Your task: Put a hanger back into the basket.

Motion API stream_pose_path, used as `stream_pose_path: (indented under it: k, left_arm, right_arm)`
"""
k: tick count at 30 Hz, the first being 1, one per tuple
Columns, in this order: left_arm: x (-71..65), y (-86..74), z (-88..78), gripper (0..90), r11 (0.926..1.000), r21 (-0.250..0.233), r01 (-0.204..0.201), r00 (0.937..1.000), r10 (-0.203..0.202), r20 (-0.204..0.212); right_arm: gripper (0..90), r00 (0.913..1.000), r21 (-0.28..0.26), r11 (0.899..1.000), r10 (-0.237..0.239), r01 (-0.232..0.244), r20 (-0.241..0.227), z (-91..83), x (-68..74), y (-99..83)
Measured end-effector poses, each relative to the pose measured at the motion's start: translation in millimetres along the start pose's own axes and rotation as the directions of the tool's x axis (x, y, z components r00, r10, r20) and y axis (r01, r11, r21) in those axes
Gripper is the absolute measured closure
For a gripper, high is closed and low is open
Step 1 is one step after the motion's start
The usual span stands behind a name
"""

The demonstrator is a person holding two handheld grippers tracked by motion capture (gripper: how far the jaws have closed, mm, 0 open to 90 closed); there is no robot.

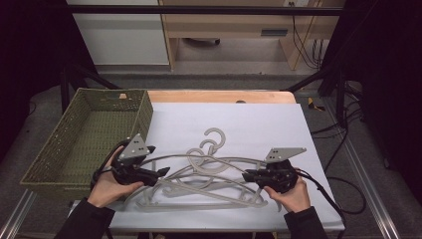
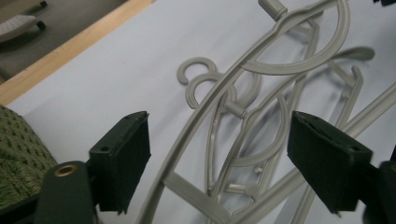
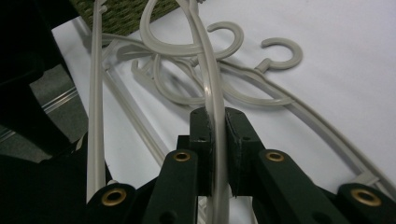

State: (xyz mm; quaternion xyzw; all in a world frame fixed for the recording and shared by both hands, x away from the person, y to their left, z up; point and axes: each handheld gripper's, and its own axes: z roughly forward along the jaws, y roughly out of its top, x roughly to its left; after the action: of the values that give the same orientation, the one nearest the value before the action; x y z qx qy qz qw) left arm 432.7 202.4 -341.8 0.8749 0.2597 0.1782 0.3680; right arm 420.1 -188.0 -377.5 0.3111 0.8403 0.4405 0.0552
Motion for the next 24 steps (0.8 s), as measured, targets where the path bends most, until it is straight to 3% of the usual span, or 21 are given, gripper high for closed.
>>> stream_pose_path:
  k: [2,5,7,13,17,24]
  left_arm:
    - [-0.8,2.4,6.0,26.3,0.9987,0.041,-0.029,0.9995,0.028,0.014]
    - [-2.0,4.1,11.3,32.2,0.9964,0.066,-0.054,0.9984,0.052,0.022]
    - [-4.9,6.9,19.6,35.2,0.9913,0.095,-0.091,0.9957,0.089,0.027]
    - [-8.1,9.5,29.0,48.5,0.9835,0.120,-0.135,0.9907,0.132,0.033]
    - [-12.3,8.1,35.9,53.3,0.9750,0.132,-0.179,0.9839,0.176,0.034]
    - [-17.2,5.5,45.9,61.2,0.9673,0.155,-0.201,0.9797,0.198,0.033]
  right_arm:
    - [82.7,0.9999,0.008,1.000,-0.004,0.004,-0.012,1.0,0.6,-0.4]
    - [82.7,0.9999,0.011,1.000,-0.005,0.005,-0.016,1.8,1.6,-0.6]
    - [82.7,0.9995,0.013,1.000,-0.006,0.007,-0.032,2.1,2.0,-0.7]
    - [82.7,0.9986,0.013,1.000,-0.017,0.018,-0.049,2.4,4.9,-1.0]
    - [82.7,0.9981,0.008,1.000,-0.029,0.029,-0.054,2.4,5.2,-1.2]
    - [82.7,0.9967,0.020,0.999,-0.040,0.042,-0.070,4.0,8.0,-1.4]
